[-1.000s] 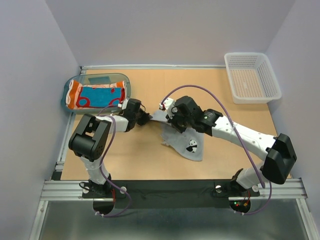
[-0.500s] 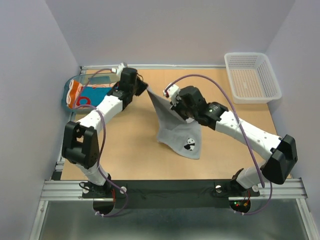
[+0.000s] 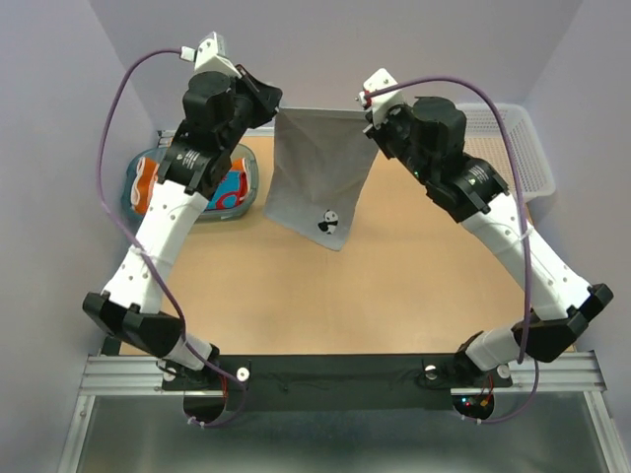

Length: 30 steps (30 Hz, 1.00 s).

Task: Fold and stack the towels
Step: Flatten out the crumpled towel

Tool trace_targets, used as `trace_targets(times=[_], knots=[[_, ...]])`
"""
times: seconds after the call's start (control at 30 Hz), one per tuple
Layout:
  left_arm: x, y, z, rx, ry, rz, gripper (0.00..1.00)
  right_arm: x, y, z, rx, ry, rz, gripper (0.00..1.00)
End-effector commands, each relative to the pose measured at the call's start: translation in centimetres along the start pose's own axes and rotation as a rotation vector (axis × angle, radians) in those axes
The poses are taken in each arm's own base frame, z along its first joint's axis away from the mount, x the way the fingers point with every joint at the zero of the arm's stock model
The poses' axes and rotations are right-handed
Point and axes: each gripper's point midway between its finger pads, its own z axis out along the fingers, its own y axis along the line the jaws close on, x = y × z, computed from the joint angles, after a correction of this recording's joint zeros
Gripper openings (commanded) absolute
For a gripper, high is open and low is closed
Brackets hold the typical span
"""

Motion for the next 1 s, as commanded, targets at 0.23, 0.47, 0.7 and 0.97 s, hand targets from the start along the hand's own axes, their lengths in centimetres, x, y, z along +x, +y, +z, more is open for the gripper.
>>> trace_targets(times=[0.23,0.47,0.7,0.97], knots=[[-6.1,-6.5,-16.3,0.33,-0.21,0.121,0.0,-8.2,-2.6,-13.9,-0.159,-0.417,0.001,0.0],[-7.3,-7.2,-22.6,0.415,-0.273,0.108,0.0,-9.5,-1.1,-19.5,-0.321,-0.519,0.058,0.0],[-6.4,-5.8,-20.0,0.307,-0.204,0.059,0.0,-8.2,-1.8,-16.1,-0.238,-0.408,0.091,0.0],[2.1,5.0,-6.6,-0.138,-0.005,0.063,0.0,-0.6,-2.0,-4.6,-0.008,-0.057,-0.011,0.01]])
